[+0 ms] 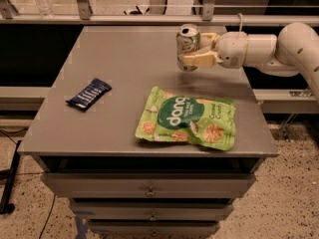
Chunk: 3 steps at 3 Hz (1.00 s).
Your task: Knock 7up can over
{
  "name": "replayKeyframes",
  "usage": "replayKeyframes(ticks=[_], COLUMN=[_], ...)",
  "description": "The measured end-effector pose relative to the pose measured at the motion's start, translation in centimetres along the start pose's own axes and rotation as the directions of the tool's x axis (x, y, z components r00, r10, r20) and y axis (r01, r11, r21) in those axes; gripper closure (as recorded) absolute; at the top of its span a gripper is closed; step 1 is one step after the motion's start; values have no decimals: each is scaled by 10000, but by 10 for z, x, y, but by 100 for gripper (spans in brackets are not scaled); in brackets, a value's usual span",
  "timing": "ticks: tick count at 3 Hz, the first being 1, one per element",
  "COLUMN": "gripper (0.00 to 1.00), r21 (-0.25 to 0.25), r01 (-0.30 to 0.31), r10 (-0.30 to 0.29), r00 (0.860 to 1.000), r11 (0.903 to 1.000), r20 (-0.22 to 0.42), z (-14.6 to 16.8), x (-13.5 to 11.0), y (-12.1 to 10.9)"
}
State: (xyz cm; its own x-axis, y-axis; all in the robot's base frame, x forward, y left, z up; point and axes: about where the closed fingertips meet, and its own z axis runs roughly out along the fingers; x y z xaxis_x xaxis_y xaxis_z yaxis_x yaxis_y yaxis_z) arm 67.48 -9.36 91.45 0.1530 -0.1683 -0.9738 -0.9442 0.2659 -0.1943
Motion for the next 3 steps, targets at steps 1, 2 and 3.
replayKeyframes(ticks=[1, 2, 3], gripper=[100, 100, 100], r21=[-173, -907, -1618], r01=[636, 1258, 1445], r10=[-654, -1509, -2098], r00=[9881, 9155, 8183], r11=[9978, 9879, 9762], r20=[-1392, -3731, -5351], z=[-6, -8, -10], x=[-10, 0, 15], y=[-6, -8, -9])
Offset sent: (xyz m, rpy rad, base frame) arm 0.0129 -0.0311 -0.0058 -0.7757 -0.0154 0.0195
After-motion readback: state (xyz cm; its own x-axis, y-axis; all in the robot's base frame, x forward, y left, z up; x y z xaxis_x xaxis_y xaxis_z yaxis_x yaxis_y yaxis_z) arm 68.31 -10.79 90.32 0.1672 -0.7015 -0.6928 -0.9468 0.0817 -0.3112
